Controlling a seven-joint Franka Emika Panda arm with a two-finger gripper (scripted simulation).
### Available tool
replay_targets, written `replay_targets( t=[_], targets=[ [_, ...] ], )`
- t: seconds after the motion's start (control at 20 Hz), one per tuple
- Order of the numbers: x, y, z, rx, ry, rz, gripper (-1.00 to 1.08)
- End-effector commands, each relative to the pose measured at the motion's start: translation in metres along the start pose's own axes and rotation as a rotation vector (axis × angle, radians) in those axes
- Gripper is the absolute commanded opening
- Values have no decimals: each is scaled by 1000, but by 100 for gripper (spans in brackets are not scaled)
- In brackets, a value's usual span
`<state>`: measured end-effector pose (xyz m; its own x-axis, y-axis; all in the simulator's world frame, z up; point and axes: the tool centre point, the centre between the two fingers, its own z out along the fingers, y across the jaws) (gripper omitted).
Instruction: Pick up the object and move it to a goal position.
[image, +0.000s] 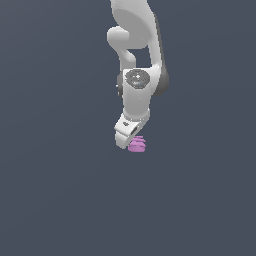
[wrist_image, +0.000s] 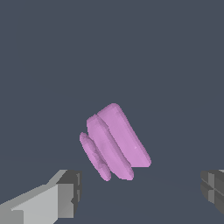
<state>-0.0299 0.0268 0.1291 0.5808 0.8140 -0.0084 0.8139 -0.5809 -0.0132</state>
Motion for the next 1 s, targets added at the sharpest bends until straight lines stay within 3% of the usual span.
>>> replay_targets(
  t=[0.0,0.5,0.95],
  targets=[
    [1,-3,3,-2,0,-77,100],
    [5,-14,13,-10,3,-363,100],
    [7,-21,17,-14,4,-510,100]
  ],
)
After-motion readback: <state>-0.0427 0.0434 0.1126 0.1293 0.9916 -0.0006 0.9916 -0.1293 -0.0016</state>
